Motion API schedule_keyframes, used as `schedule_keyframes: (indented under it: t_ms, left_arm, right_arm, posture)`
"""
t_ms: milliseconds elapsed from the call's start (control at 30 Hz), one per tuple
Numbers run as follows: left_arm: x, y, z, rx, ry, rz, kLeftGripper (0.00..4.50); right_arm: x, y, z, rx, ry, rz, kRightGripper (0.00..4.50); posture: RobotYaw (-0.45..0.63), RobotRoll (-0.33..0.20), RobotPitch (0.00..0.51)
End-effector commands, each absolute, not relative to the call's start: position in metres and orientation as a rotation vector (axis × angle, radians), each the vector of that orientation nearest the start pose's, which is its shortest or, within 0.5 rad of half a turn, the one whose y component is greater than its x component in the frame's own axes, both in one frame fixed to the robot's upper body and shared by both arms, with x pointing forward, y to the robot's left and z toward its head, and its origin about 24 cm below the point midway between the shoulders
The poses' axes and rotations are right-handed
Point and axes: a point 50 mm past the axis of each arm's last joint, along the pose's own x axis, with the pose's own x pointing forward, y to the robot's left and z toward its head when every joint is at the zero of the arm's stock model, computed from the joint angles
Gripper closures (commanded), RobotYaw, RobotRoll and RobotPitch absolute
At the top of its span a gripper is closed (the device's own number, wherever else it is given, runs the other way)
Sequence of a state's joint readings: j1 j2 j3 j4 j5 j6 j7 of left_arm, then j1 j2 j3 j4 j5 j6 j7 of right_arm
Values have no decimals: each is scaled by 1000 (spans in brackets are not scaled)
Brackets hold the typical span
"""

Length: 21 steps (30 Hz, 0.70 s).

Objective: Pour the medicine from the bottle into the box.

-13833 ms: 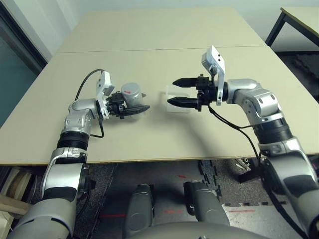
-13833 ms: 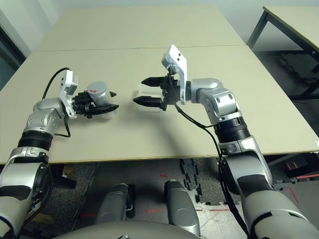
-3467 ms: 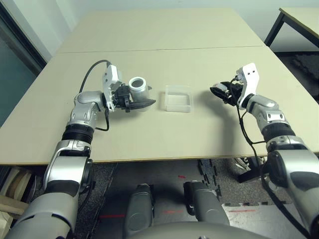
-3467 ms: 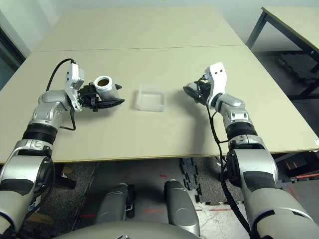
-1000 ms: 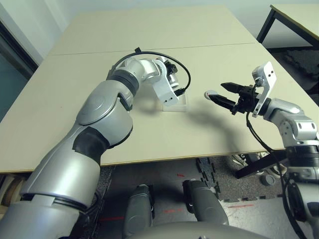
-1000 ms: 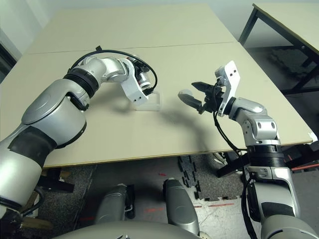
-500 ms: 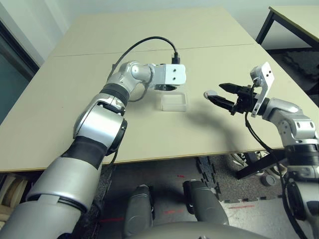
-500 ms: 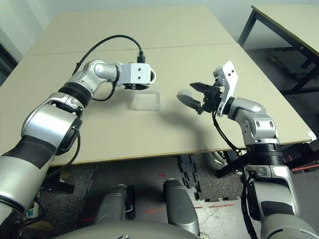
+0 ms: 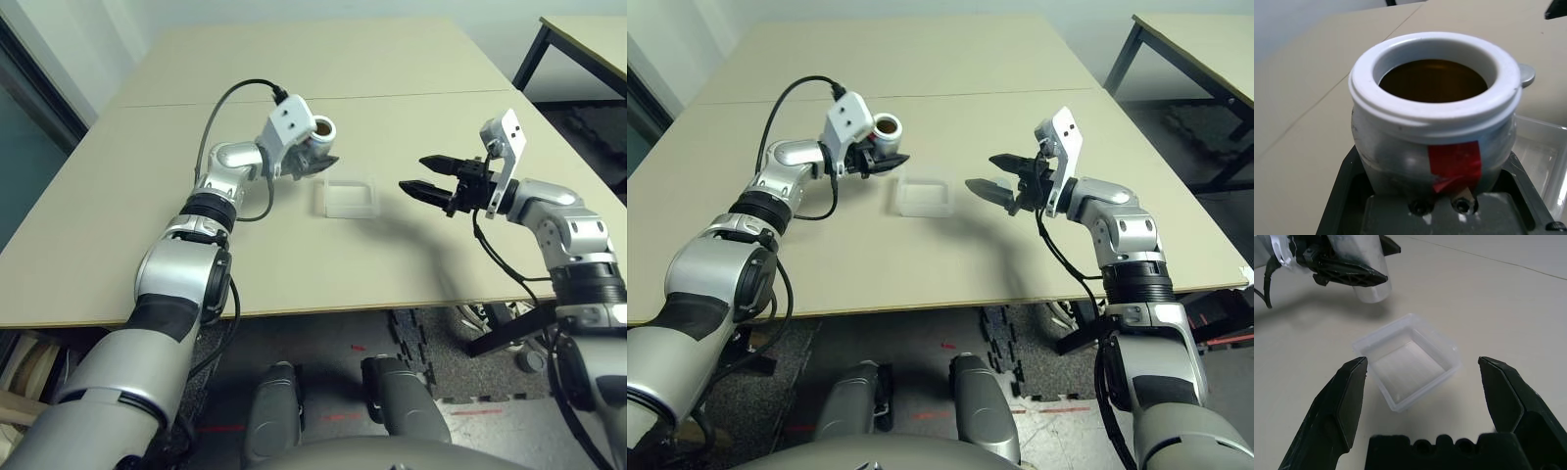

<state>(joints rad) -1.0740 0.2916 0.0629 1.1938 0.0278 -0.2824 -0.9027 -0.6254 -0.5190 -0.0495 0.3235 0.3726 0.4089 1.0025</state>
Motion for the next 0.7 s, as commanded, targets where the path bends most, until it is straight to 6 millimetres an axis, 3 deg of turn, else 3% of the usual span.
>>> schedule_keyframes:
  t_ms: [33,367,533,700]
  left_arm:
    - [397,151,149,240,-50,-829,1825]
    - [388,151,135,158,-58,-807,1825]
    - [396,149,146,437,-85,-719,1825]
    - [405,128,165,975,-139,-708,1825]
  right_arm:
    - [337,-196,152,-52,111,949,0]
    - [338,-195,154,-50,104,950,0]
    - [338,-196,154,-49,101,947,0]
    - [341,-201,158,-52,89,924,0]
  posture:
    - [-133,0,84]
    - [-132,0,85]
    - [-134,0,88]
    - [-132,0,91]
